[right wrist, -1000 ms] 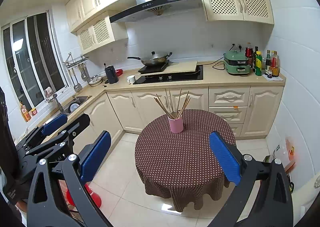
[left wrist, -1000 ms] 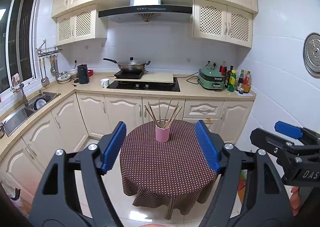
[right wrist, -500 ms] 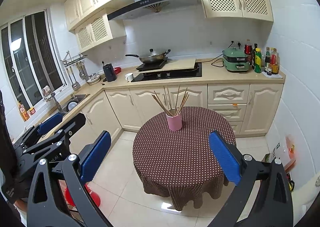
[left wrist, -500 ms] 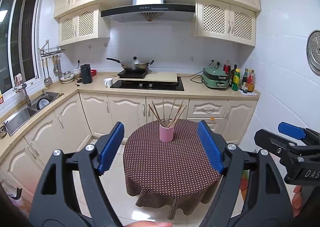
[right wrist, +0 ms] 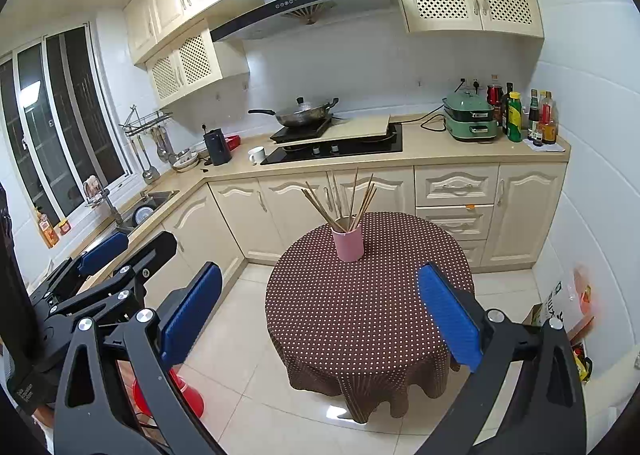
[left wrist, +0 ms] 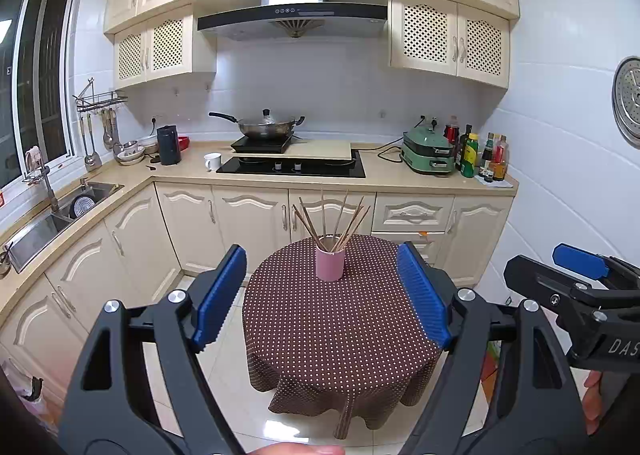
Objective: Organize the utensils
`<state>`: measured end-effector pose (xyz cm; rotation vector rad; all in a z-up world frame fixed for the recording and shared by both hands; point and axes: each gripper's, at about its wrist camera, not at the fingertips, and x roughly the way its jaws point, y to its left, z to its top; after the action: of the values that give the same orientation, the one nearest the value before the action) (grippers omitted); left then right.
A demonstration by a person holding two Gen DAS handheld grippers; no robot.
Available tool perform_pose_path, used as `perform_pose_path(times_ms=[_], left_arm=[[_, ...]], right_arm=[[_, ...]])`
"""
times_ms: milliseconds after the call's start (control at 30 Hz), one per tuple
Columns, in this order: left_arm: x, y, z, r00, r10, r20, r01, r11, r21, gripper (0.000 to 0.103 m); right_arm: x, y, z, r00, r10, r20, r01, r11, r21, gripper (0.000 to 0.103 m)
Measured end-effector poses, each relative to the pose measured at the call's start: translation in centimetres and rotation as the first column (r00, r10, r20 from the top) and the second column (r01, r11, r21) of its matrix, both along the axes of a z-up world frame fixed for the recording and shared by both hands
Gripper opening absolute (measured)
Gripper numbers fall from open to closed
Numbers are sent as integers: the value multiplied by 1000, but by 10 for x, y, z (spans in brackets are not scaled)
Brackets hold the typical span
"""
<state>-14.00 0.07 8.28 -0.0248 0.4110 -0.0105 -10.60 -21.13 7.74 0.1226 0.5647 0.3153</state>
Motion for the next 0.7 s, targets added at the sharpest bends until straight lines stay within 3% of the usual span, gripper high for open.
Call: perform_pose_path(times_ms=[700], left_arm=[[1,-1,2,1000,18,12,-18,1000,6,78]], right_arm=[[8,-6,2,1000,6,-12,-6,1000,9,95]])
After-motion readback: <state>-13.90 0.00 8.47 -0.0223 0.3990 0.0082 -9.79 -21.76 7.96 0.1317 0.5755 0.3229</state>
